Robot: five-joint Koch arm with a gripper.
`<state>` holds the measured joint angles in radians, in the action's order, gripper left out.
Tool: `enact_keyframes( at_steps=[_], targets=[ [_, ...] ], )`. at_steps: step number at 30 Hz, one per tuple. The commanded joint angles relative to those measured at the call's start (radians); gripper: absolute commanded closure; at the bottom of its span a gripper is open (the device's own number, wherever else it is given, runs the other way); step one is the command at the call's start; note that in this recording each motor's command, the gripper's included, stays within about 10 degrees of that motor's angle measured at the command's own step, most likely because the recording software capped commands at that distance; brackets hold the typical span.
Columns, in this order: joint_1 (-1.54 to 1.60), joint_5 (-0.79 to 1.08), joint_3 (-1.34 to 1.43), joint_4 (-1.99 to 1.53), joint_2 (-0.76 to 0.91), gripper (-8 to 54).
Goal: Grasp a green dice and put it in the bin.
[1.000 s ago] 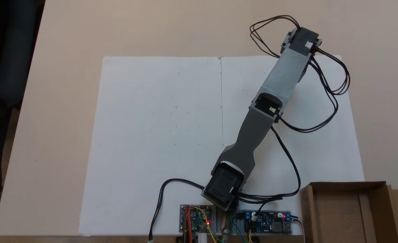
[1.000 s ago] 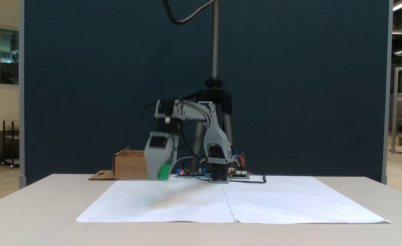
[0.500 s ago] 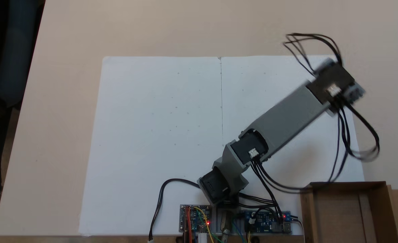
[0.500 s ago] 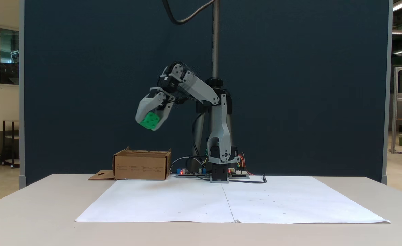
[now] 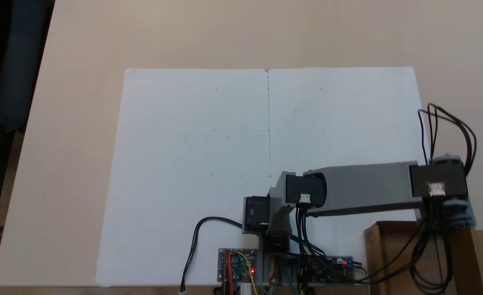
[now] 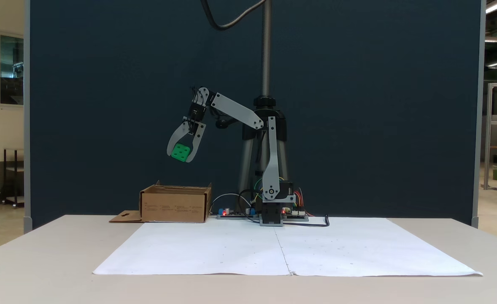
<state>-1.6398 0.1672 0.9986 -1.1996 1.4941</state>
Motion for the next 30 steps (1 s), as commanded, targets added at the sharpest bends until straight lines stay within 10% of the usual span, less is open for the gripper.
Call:
enact_keyframes(
  at_steps=[1,25,27,30],
  targets=[
    [-0.061,0.140,0.000,-0.061,0.023,33.2],
    [-0.164,0.230,0.457,0.615,-0.071,33.3],
    [-0.164,0.229,0.471,0.615,-0.071,14.2],
    [-0.164,0.229,0.472,0.612,-0.067,5.1]
  ],
)
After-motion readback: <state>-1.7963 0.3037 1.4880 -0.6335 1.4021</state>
